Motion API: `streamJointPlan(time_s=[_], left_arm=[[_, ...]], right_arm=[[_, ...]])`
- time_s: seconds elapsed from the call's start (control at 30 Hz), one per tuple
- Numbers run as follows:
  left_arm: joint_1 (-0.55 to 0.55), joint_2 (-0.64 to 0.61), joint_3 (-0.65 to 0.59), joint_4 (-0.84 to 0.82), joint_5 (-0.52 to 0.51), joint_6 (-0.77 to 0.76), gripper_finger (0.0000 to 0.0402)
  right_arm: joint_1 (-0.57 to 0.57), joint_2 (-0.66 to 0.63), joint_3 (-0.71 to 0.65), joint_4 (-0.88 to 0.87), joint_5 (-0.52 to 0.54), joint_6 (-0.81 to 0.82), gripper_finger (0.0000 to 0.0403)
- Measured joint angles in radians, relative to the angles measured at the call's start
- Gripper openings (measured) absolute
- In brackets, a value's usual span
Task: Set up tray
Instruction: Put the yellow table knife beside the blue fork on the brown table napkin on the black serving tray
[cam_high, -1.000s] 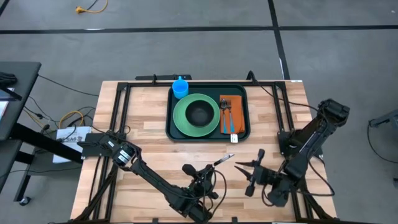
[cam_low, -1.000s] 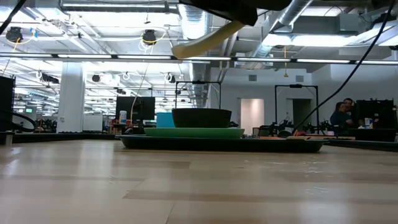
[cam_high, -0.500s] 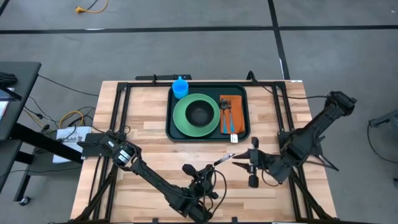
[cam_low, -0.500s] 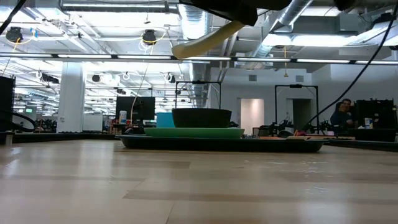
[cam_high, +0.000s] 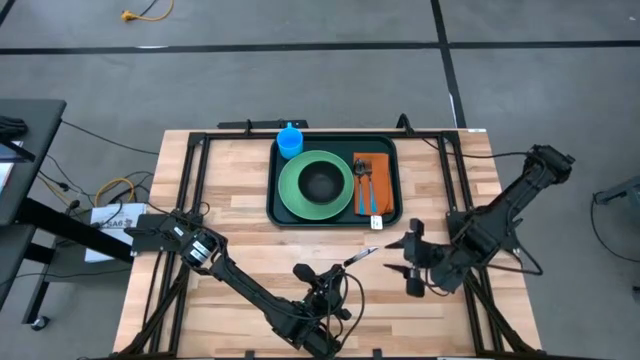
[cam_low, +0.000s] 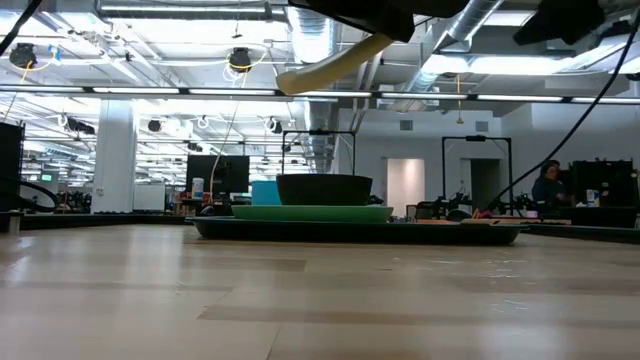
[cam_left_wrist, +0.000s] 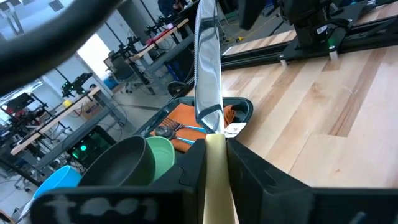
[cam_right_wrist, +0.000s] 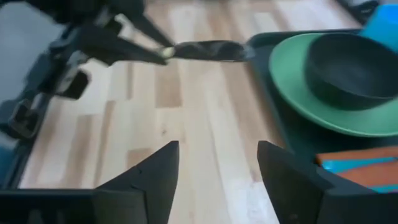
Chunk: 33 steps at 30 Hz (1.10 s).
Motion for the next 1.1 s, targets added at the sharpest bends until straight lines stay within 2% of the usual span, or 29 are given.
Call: streamJointPlan(time_s=[0.27, 0.43, 0.57, 0.63, 0.9, 1.1], left_arm=[[0.0, 0.0, 0.0, 0.0, -0.001, 0.002, 0.0036], [0.001, 0.0, 0.0, 0.0, -0.005, 0.012, 0.0036], [0.003, 0.0, 0.0, 0.0, -0.004, 0.013, 0.0036], [0.006, 0.0, 0.0, 0.0, -0.004, 0.012, 0.0036], [0.008, 0.0, 0.0, 0.015, 0.0, 0.012, 0.0036], [0.008, 0.0, 0.0, 0.015, 0.0, 0.012, 0.0036]], right_arm=[[0.005, -0.049, -0.179, 0.209, 0.21, 0.127, 0.0217], [0.005, -0.106, -0.334, 0.58, 0.228, 0.072, 0.0207], [0.004, -0.141, -0.419, 0.874, 0.224, -0.019, 0.0197], [0.003, -0.156, -0.443, 0.961, 0.218, -0.034, 0.0191], [-0.053, -0.156, -0.445, 1.084, 0.062, -0.026, 0.0173], [-0.112, -0.154, -0.445, 1.076, -0.009, 0.013, 0.0166]])
